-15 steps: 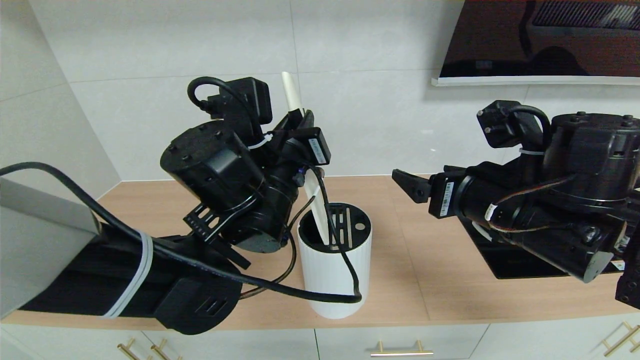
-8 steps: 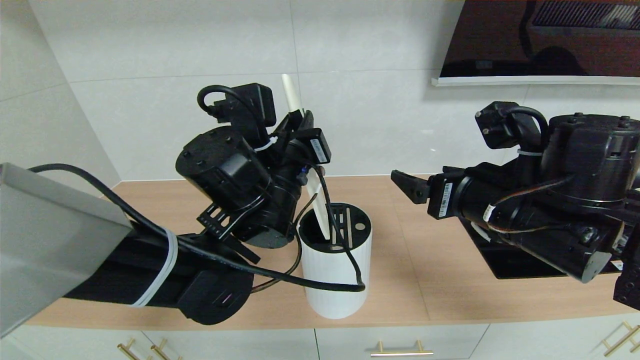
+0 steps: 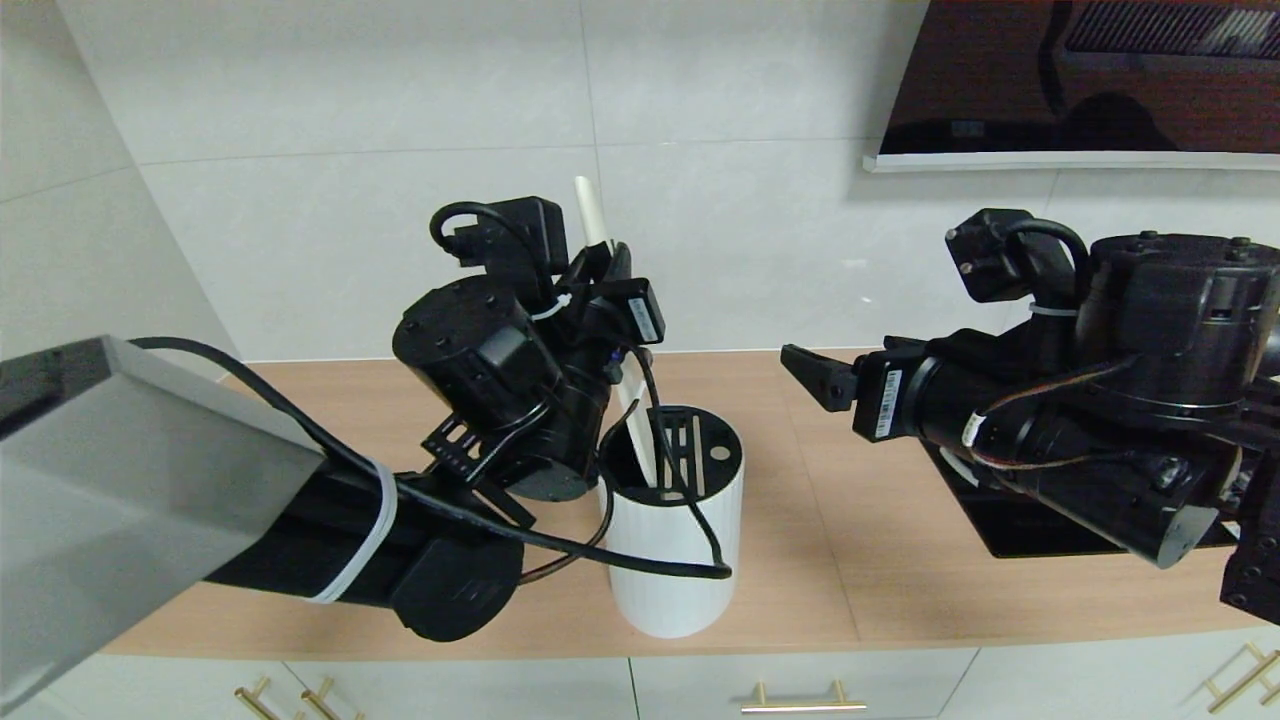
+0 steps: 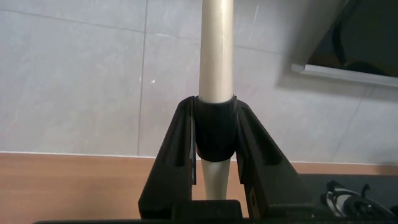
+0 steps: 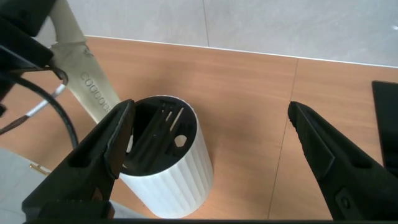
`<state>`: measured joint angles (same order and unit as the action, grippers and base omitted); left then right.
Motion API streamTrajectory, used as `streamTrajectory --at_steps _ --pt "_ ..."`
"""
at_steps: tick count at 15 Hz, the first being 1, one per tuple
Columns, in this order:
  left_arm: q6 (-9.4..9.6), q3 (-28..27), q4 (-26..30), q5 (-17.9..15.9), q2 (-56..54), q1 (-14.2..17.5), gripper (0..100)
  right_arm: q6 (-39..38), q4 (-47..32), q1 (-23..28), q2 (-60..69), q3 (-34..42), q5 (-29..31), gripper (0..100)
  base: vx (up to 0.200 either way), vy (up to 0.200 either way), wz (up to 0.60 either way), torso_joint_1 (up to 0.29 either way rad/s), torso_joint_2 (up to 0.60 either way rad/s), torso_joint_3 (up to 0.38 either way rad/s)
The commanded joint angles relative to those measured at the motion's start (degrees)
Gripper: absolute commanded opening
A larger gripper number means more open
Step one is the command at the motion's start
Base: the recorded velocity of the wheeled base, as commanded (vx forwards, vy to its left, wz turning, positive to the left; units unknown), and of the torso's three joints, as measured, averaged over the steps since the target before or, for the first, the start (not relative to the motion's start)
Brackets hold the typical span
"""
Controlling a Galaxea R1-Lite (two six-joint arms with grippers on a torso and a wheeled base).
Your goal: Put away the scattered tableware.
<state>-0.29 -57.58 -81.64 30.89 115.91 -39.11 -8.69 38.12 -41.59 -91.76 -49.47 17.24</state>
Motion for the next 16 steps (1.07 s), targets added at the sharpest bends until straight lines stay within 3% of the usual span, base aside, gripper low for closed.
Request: streamTrajectory --at_steps 1,5,16 --pt "-0.06 0.01 -0.36 -0.04 0.9 0.0 0 -0.01 0.02 -0.07 -0.09 -0.01 -0.01 100 0.0 0.0 0.0 0.0 0.0 0.0" --pt "-0.06 0.71 -0.89 0.05 1.78 -0.71 0 -0.01 0.02 0.02 -0.09 -0.01 -0.01 100 0.0 0.0 0.0 0.0 0.0 0.0" --pt "0.64 9.68 -1.15 -0.39 2.13 -3.61 0 -0.01 0.02 -0.07 0.0 -0.01 -0.01 100 0.0 0.0 0.0 0.0 0.0 0.0"
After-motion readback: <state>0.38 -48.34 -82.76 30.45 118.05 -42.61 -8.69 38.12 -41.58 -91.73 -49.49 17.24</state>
